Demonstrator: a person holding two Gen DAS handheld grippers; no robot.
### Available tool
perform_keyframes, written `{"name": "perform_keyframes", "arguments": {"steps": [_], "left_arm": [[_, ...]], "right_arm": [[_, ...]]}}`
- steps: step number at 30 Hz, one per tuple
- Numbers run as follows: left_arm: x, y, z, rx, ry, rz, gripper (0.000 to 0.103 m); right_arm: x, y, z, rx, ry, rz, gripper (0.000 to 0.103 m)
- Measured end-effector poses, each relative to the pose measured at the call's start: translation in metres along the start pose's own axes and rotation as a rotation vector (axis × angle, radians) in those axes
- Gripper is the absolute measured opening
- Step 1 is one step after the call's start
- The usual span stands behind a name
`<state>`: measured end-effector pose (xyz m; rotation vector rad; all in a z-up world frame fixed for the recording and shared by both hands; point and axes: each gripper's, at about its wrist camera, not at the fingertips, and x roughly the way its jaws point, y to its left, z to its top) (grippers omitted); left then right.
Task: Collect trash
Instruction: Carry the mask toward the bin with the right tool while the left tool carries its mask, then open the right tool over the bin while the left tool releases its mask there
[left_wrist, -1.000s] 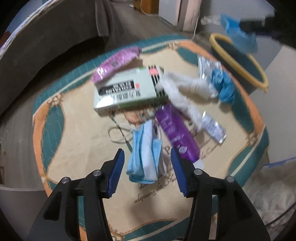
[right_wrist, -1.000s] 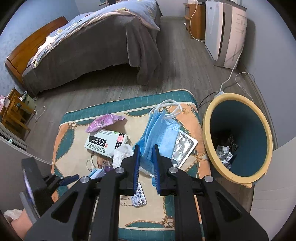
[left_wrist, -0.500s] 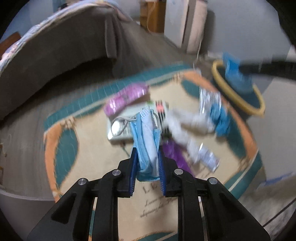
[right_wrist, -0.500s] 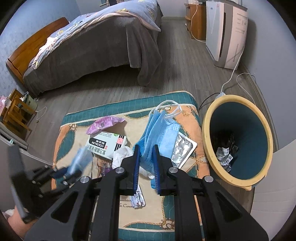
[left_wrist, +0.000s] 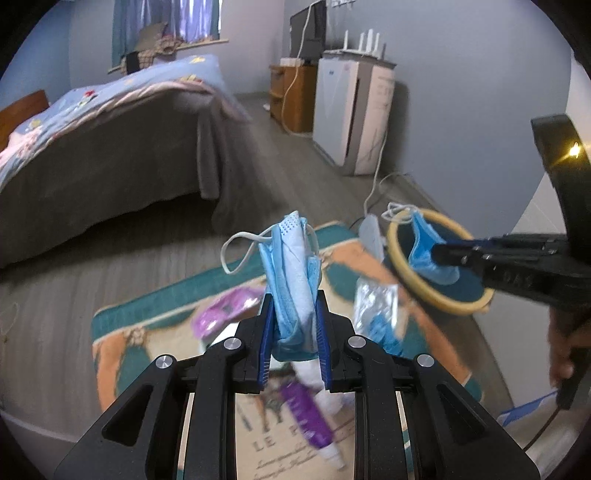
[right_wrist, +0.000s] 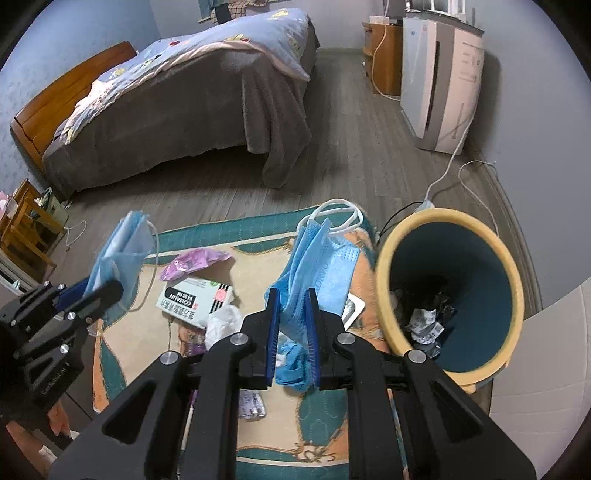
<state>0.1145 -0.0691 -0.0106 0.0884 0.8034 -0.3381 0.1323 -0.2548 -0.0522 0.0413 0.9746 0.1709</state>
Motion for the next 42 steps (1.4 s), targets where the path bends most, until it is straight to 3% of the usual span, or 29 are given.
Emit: {"name": "perform_keyframes", "arguments": {"steps": [11,18,26,33,42], "left_arm": [[0.003,-0.053,0.032,0.115,-0.083,-0.009,0.022],[0.009,-0.082,0.034,0.175,-0.095,-0.039,0.022],[0.024,-0.090,0.023,0.151,-0.058,-0.119,0.023],[0.049,-0.103,0.003,0.198,-0.011,-0.091,0.023],[0.070,-0.122,0.001,0.241,0.034,-0.054,0.023]], "right_arm": [[-0.056,-0.056,0.013,0.051,-0.130,-0.081,0.013],[-0.043,-0.087,0.011,0.106,-0.098,-0.092,0.013],[-0.009,-0.116,0.011,0.147,-0.017,-0.076,0.013],[0.022,-0.126,0.006,0.154,0.073,-0.075,0.013],[0.016,-0.154,0.008,0.195,0.043,-0.054,0.013]]}}
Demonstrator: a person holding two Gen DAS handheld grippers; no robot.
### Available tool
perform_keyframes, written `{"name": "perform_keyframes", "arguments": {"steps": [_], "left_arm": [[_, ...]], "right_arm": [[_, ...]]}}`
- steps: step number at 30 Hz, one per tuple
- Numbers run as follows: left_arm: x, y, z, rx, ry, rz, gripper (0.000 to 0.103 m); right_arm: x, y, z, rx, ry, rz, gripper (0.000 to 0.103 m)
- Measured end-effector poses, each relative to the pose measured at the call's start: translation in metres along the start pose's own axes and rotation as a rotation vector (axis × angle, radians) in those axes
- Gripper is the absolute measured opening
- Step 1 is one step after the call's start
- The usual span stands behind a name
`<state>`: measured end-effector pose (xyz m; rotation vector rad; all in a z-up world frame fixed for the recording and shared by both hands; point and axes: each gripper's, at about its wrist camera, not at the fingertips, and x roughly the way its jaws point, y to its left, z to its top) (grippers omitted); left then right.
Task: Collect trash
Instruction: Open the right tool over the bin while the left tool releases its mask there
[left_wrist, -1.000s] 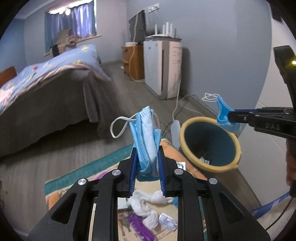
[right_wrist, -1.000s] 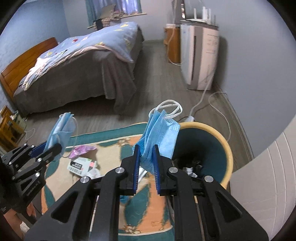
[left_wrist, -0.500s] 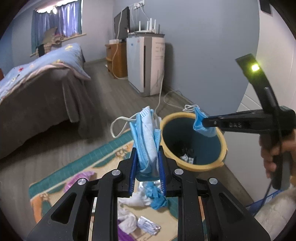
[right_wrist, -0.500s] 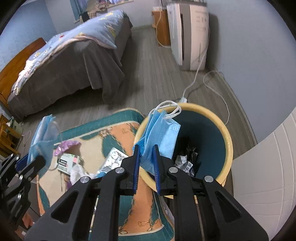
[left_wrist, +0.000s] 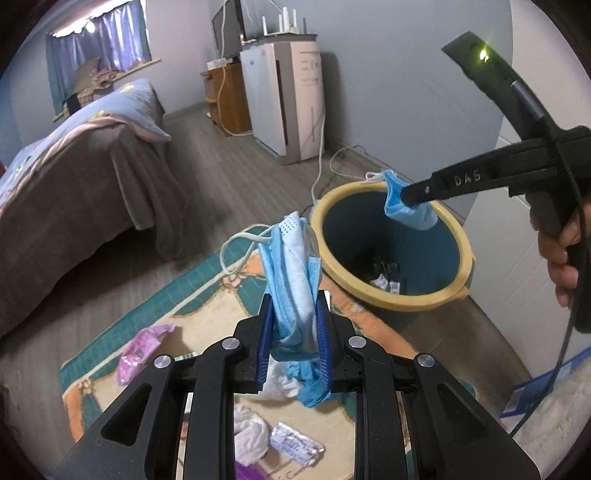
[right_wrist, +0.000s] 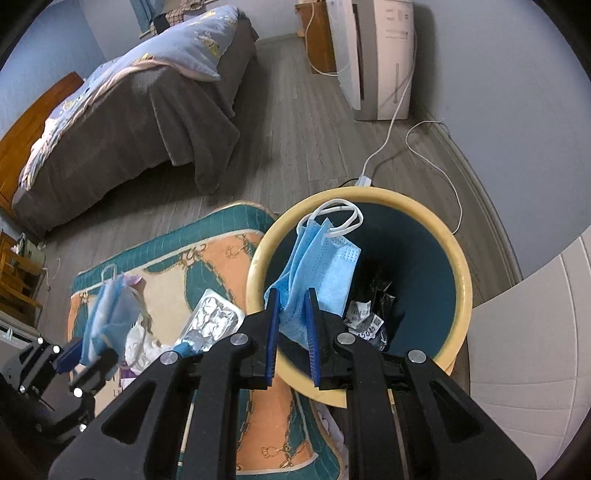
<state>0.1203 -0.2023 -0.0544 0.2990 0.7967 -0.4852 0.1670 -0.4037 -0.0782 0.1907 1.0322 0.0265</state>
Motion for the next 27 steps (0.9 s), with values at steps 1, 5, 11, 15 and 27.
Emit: {"name": "perform_keyframes", "arguments": {"steps": [1,5,11,15,27], "left_arm": [[0.002,-0.002,0.002,-0.001,0.000,-0.004,0.023],[0.012,-0.016,0.017,-0.007,0.001,-0.037,0.023],[0.029,-0.041,0.037,0.035,0.010,-0.071,0.023],[0.043,-0.052,0.047,0.049,0.024,-0.084,0.023],[0.076,-0.069,0.065,0.081,0.024,-0.035,0.042]], "right_arm": [[0.000,-0.006,0.000,0.016,0.000,0.002,0.013],[0.002,-0.026,0.002,0.062,0.001,-0.013,0.013],[0.002,-0.053,0.001,0.130,-0.007,-0.035,0.013],[0.004,-0.064,0.002,0.158,-0.010,-0.062,0.013],[0.007,-0.082,0.004,0.261,-0.015,-0.024,0.014]]}}
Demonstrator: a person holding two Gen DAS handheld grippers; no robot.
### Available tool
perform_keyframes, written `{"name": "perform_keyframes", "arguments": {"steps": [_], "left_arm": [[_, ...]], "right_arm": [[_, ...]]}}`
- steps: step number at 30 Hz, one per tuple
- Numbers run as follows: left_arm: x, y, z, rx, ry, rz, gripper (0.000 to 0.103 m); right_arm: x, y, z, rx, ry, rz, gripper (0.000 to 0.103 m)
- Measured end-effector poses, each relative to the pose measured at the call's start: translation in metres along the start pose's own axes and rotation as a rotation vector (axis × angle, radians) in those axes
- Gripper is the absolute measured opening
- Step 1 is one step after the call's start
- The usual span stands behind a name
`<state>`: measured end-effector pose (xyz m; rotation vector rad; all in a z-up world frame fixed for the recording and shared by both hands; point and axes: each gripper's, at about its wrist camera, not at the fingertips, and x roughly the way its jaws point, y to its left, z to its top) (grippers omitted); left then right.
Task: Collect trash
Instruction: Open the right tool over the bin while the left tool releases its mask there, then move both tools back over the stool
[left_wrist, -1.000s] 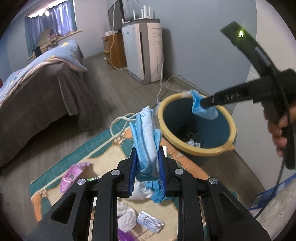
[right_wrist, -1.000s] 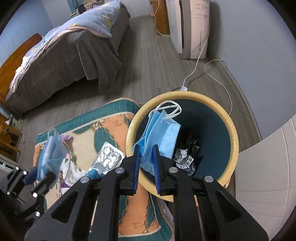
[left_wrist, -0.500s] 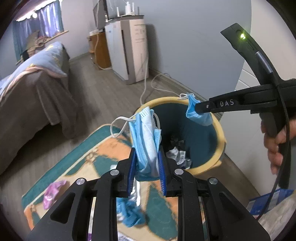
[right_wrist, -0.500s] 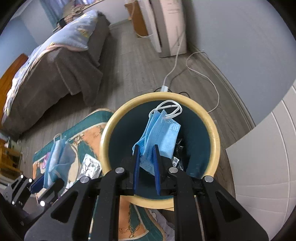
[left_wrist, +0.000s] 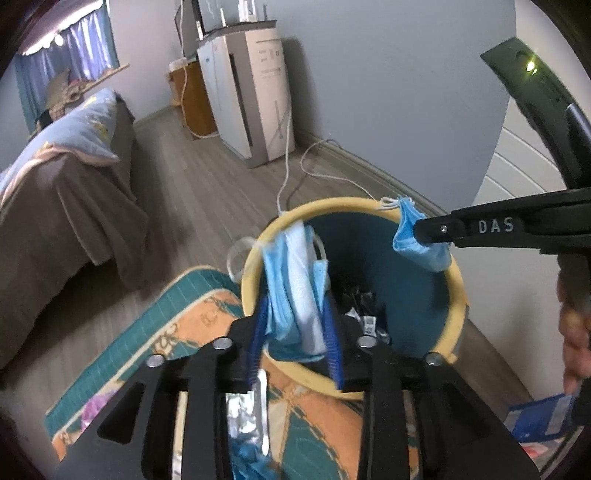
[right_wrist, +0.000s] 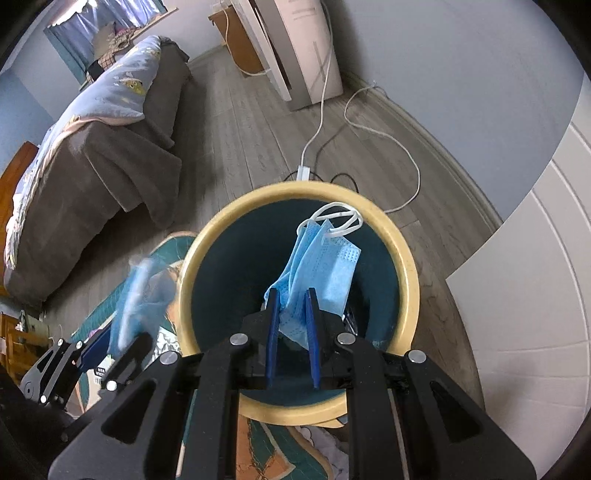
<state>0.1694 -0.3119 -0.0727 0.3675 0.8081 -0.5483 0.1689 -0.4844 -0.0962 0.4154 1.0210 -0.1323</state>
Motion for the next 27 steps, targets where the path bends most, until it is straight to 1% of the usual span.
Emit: {"name": "perform_keyframes", "arguments": {"steps": [1,2,3,4,5,6,7,8,9,10,11,13,15,18,20,23,24,26,27], "left_arm": [[0.000,0.000,0.000,-0.001,-0.008,0.002,0.048],[0.000,0.000,0.001,-0.002,-0.012,0.003,0.058],[0.000,0.000,0.000,-0.004,-0.017,0.005,0.065],[-0.001,0.001,0.000,-0.006,-0.021,0.007,0.068],[-0.001,0.002,-0.001,-0.011,-0.023,0.009,0.074],[-0.002,0.004,-0.002,-0.019,-0.023,0.008,0.081],[-0.003,0.007,-0.004,-0.032,-0.022,0.006,0.084],[-0.004,0.010,-0.006,-0.044,-0.023,0.004,0.087],[-0.004,0.011,-0.006,-0.051,-0.023,0.004,0.092],[-0.005,0.013,-0.008,-0.060,-0.021,0.006,0.094],[-0.006,0.018,-0.011,-0.077,-0.013,0.013,0.095],[-0.007,0.022,-0.014,-0.102,0.003,0.014,0.096],[-0.010,0.030,-0.021,-0.137,0.026,0.001,0.098],[-0.017,0.042,-0.033,-0.169,0.049,0.014,0.098],[-0.022,0.054,-0.041,-0.205,0.069,0.044,0.098],[-0.031,0.074,-0.052,-0.264,0.070,0.071,0.098],[-0.036,0.081,-0.056,-0.284,0.066,0.085,0.098],[-0.042,0.097,-0.063,-0.330,0.090,0.136,0.098],[-0.045,0.103,-0.066,-0.340,0.094,0.146,0.098]], "right_arm": [[-0.001,-0.001,0.001,0.003,-0.003,0.011,0.014],[-0.001,0.000,0.001,0.006,-0.006,0.020,0.015],[-0.001,0.001,0.001,0.004,-0.006,0.023,0.015],[-0.001,0.002,0.002,0.000,-0.005,0.022,0.017],[-0.001,0.003,0.002,-0.003,-0.005,0.019,0.019],[-0.001,0.003,0.002,-0.004,-0.007,0.017,0.026],[-0.002,0.004,0.002,-0.003,-0.009,0.015,0.035],[-0.002,0.005,0.002,-0.003,-0.013,0.016,0.039],[-0.003,0.006,0.002,-0.004,-0.017,0.015,0.047],[-0.004,0.008,0.002,-0.008,-0.019,0.014,0.054],[-0.004,0.010,0.002,-0.014,-0.021,0.014,0.058],[-0.006,0.016,0.001,-0.029,-0.031,0.013,0.077],[-0.011,0.022,0.001,-0.054,-0.045,0.015,0.085],[-0.013,0.034,0.000,-0.096,-0.054,0.006,0.089],[-0.013,0.043,-0.002,-0.124,-0.050,0.003,0.090],[-0.012,0.061,-0.006,-0.169,-0.045,0.009,0.090],[-0.013,0.068,-0.007,-0.185,-0.045,0.012,0.090],[-0.013,0.078,-0.009,-0.211,-0.046,0.014,0.090],[-0.013,0.083,-0.010,-0.222,-0.045,0.014,0.090]]}}
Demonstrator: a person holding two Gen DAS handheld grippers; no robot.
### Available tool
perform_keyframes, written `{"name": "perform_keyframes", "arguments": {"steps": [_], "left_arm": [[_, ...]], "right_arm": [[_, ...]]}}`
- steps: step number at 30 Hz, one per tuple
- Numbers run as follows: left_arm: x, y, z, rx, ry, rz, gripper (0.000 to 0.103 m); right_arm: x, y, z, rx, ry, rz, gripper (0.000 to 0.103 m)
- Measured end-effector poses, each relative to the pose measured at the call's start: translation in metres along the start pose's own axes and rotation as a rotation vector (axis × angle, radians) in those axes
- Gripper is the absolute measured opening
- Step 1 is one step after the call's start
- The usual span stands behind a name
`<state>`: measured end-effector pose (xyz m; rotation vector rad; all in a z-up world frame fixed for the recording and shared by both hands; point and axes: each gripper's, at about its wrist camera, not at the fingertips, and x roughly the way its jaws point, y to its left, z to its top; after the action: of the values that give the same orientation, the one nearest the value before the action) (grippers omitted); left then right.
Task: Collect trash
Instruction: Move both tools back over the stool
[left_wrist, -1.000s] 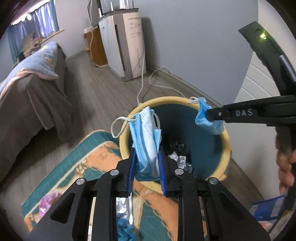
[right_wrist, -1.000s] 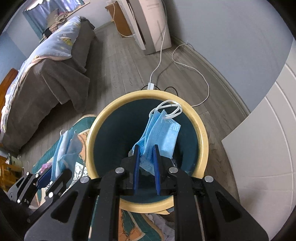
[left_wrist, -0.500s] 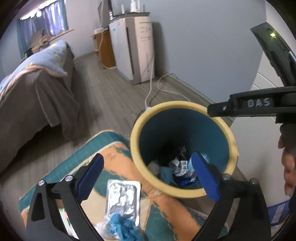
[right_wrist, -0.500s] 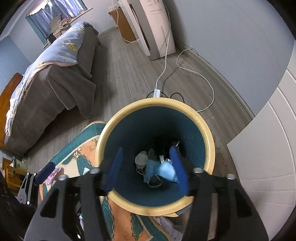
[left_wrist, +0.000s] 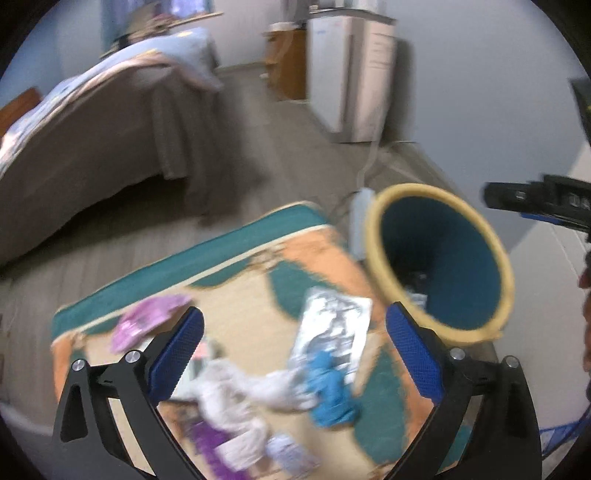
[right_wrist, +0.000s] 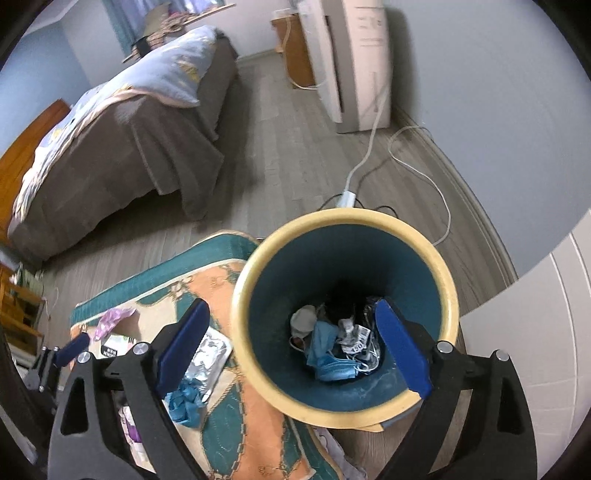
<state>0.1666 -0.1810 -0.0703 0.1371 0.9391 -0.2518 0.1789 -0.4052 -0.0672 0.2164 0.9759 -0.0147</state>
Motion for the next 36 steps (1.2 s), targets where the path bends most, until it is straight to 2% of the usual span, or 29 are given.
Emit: {"name": "perform_keyframes", "arguments": {"steps": [3,7,11,16,18,22,23,28,31,33,36], "left_arm": [[-0.009,0.027,-0.005,-0.023,0.005,0.054,0.098],[-0.031,0.063,-0.014,-0.052,-0.030,0.126,0.098],[-0.043,0.096,-0.027,-0.105,0.020,0.156,0.098],[-0.054,0.118,-0.045,-0.117,-0.025,0.198,0.098],[-0.052,0.123,-0.049,-0.104,-0.024,0.210,0.098],[-0.051,0.138,-0.053,-0.109,-0.010,0.177,0.098],[-0.053,0.144,-0.054,-0.102,-0.024,0.181,0.098],[-0.057,0.155,-0.058,-0.084,-0.058,0.219,0.098],[-0.057,0.164,-0.064,-0.101,-0.052,0.174,0.098],[-0.056,0.166,-0.068,-0.115,-0.048,0.136,0.098],[-0.049,0.162,-0.076,-0.113,-0.012,0.119,0.098]], "right_arm": [[0.002,0.013,-0.001,-0.032,0.008,0.008,0.090],[0.004,0.030,-0.003,-0.069,0.023,0.021,0.090],[0.006,0.048,-0.007,-0.115,0.036,0.028,0.094],[0.014,0.072,-0.015,-0.156,0.074,0.046,0.097],[0.022,0.084,-0.020,-0.175,0.112,0.019,0.097],[0.032,0.110,-0.031,-0.232,0.130,-0.085,0.097],[0.032,0.116,-0.033,-0.246,0.129,-0.085,0.097],[0.037,0.145,-0.048,-0.324,0.161,-0.067,0.097],[0.043,0.153,-0.057,-0.349,0.200,-0.063,0.097],[0.049,0.153,-0.065,-0.324,0.249,-0.020,0.097],[0.052,0.154,-0.073,-0.282,0.247,0.027,0.097]]}}
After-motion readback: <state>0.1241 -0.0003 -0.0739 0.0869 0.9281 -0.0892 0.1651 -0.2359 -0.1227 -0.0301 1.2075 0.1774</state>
